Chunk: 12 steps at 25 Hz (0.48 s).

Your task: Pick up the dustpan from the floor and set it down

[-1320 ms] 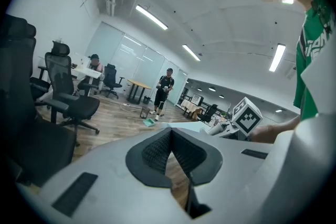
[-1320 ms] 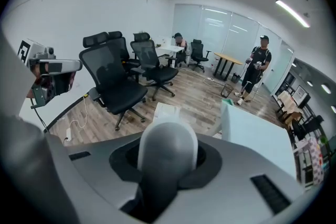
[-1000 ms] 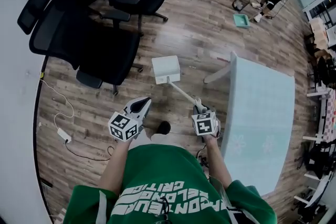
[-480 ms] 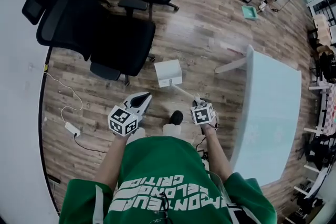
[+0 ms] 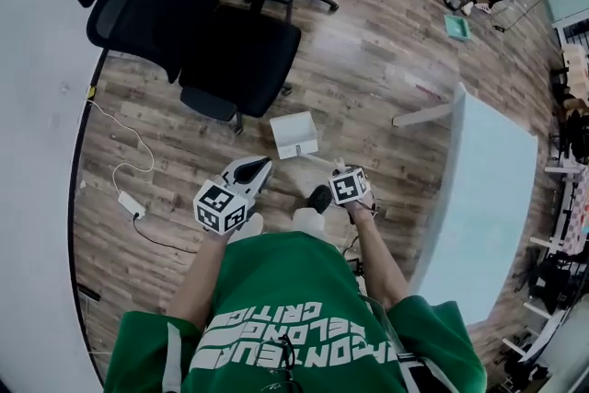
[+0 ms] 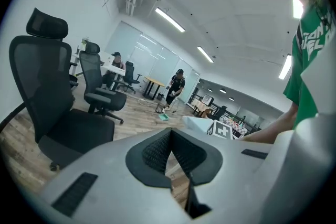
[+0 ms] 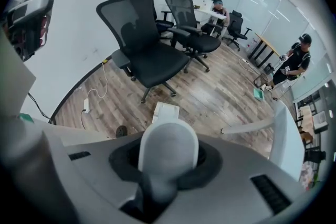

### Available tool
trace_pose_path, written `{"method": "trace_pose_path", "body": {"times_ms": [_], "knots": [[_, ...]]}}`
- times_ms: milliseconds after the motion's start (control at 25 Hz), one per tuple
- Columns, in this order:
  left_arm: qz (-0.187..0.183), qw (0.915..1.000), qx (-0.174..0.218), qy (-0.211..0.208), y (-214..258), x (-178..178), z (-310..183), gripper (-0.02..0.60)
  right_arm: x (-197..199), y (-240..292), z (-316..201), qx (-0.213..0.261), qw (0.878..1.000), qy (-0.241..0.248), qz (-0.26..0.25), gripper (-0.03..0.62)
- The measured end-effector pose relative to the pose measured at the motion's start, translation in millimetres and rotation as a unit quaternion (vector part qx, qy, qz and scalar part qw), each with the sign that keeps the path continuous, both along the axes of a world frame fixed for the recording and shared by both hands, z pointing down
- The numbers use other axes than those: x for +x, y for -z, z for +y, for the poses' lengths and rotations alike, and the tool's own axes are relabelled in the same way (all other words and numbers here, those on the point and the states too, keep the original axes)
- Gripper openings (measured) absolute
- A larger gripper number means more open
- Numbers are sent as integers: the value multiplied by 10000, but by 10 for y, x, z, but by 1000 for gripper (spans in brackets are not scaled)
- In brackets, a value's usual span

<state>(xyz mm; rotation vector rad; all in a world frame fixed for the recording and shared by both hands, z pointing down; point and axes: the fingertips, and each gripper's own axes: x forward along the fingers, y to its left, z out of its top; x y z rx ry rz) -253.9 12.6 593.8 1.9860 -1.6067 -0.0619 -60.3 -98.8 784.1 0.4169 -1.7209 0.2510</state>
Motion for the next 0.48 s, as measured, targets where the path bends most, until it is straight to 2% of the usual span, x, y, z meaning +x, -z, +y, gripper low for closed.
{"method": "trace_pose_path", "body": {"times_ms": [480], "knots": [[-17,9986,-135,502,-74,-239,658,2,-469,-594,479,-227,9981,502,266,106]]}}
